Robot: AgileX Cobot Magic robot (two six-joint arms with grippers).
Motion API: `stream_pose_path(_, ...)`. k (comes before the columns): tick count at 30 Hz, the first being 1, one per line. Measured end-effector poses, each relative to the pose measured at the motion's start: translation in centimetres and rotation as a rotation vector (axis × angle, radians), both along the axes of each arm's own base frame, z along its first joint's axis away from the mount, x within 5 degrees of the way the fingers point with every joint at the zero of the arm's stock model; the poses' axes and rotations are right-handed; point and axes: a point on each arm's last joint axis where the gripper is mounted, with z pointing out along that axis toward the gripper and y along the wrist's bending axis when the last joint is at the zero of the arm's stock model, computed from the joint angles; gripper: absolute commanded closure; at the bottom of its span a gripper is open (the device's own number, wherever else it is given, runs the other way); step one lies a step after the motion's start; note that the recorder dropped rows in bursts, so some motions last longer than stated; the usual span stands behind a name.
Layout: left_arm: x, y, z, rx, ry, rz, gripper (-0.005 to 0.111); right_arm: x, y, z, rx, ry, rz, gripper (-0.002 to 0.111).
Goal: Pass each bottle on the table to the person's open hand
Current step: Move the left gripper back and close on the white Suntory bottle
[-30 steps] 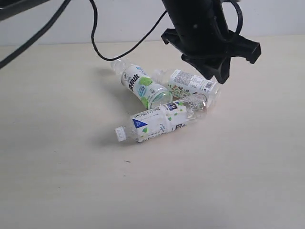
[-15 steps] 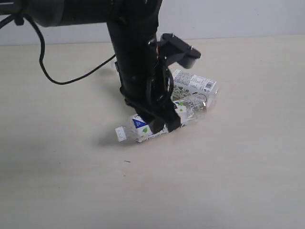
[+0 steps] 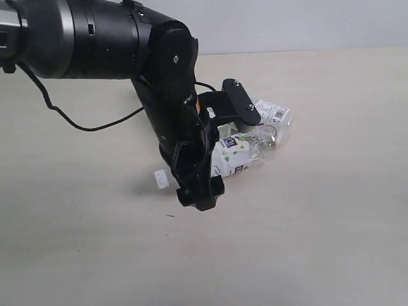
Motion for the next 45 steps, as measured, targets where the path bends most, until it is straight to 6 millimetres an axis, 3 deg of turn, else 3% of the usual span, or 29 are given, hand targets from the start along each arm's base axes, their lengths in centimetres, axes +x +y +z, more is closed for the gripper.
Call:
stream_pose_path(15,3.4,2.9,0.0,-0.01,-0.022,0.077,0.018,0.0,0.0,0.0,0.0,0.0,0.0,0.108)
stream_pose_path(39,4.2,1.9,0.4,-0.141,-0.097,0.097,0.018,0.0,0.0,0.0,0.0,0.002,0.0,0.108)
stream_pose_path(45,4.4,1.6,-1.5,-0.114,-0.071,0.096,0.018,0.0,0.0,0.0,0.005,0.003,0.001,0.108)
